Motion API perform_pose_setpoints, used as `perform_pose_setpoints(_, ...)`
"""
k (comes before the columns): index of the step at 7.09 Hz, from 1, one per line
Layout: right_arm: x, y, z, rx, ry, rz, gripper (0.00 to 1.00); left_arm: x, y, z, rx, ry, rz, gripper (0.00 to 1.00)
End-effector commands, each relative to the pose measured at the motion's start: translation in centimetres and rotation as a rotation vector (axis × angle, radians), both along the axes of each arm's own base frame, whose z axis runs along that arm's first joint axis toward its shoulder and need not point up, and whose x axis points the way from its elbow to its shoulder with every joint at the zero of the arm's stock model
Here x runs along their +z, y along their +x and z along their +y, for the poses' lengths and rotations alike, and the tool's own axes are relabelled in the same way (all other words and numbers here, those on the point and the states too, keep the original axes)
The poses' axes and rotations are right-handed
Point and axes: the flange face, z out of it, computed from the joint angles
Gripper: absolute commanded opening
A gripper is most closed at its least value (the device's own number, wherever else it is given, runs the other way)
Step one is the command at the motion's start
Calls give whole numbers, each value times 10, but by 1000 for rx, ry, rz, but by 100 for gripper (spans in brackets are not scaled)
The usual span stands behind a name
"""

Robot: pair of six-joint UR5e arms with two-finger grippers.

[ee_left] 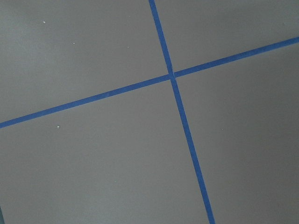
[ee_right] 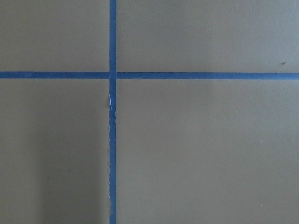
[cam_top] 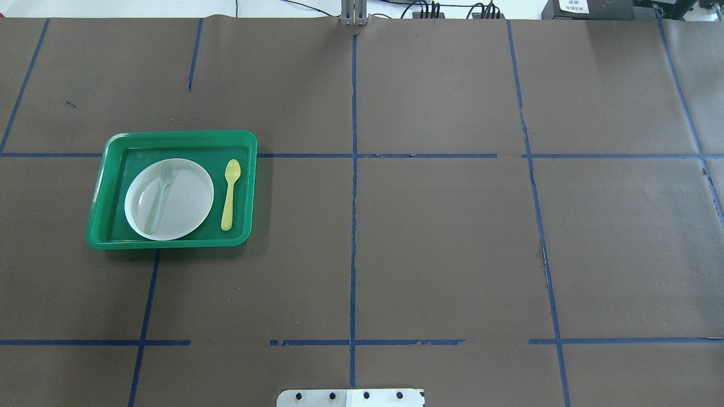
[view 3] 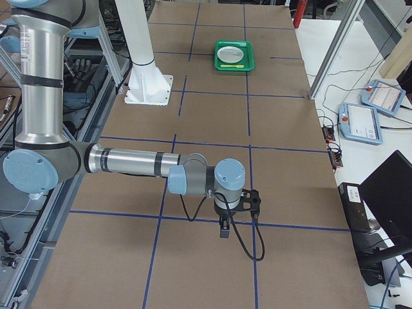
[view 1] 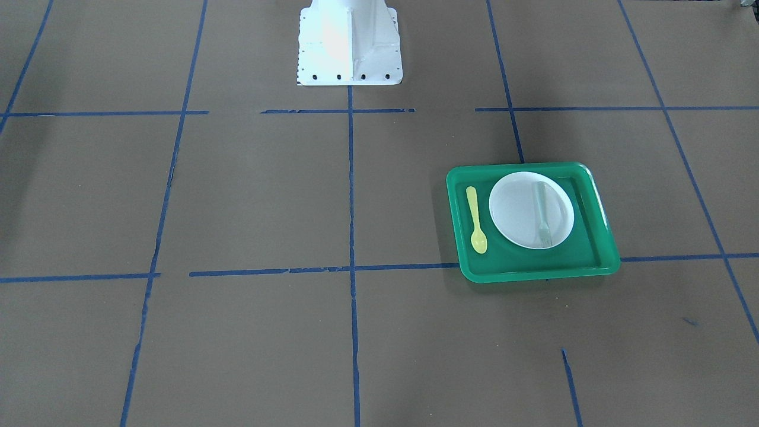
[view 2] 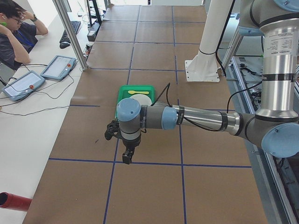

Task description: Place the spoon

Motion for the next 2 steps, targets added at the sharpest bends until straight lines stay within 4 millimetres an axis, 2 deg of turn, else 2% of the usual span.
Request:
perform_pose_setpoints(1,1,0,1,0,-2,0,100,0,1,1,0,-2,15,100)
perform_pose_setpoints(2,0,0,0,0,-1,0,100,-1,4,2,1,-6,55,100)
